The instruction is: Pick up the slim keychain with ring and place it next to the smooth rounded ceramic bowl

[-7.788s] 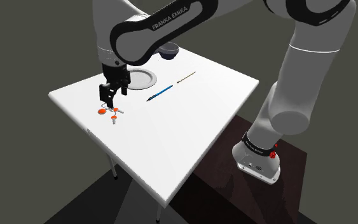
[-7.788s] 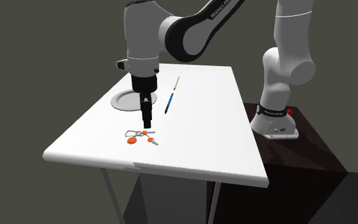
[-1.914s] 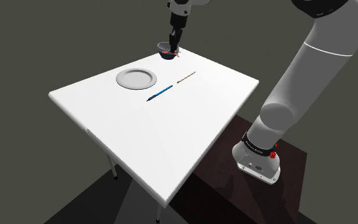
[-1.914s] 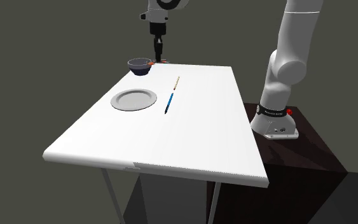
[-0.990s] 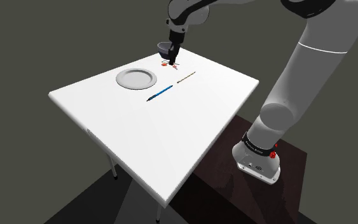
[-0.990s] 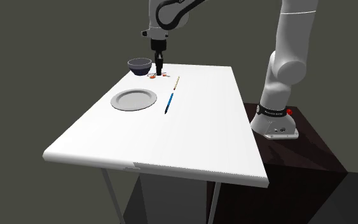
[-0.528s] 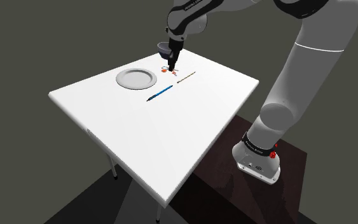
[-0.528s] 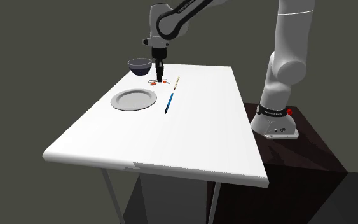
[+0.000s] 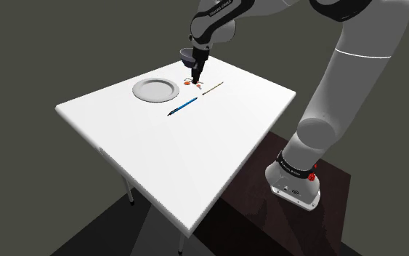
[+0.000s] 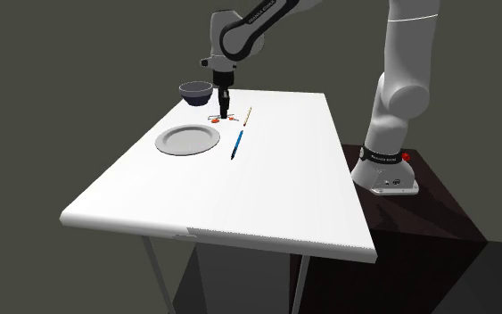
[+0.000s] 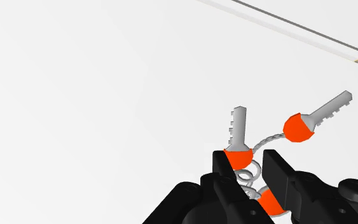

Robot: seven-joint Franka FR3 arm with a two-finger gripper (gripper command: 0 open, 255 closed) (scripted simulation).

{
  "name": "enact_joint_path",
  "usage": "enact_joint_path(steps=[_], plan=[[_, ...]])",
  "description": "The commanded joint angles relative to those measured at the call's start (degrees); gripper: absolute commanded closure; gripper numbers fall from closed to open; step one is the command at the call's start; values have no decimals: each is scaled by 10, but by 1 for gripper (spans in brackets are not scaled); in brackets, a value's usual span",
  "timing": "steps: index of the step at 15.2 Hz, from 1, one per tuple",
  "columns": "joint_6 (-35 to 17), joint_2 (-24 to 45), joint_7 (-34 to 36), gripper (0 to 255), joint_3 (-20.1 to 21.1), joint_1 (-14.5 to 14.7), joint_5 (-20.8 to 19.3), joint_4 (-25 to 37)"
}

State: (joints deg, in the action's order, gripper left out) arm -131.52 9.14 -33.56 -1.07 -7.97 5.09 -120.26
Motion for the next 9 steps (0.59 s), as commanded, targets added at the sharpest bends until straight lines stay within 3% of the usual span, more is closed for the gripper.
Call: enact_joint_path(steps=[1,2,3,9], plan=[[0,0,0,255,0,0,0,0],[0,0,0,255,0,0,0,0],[0,0,0,0,0,0,0,0],[17,-11,1,0,-1,0,-1,6]])
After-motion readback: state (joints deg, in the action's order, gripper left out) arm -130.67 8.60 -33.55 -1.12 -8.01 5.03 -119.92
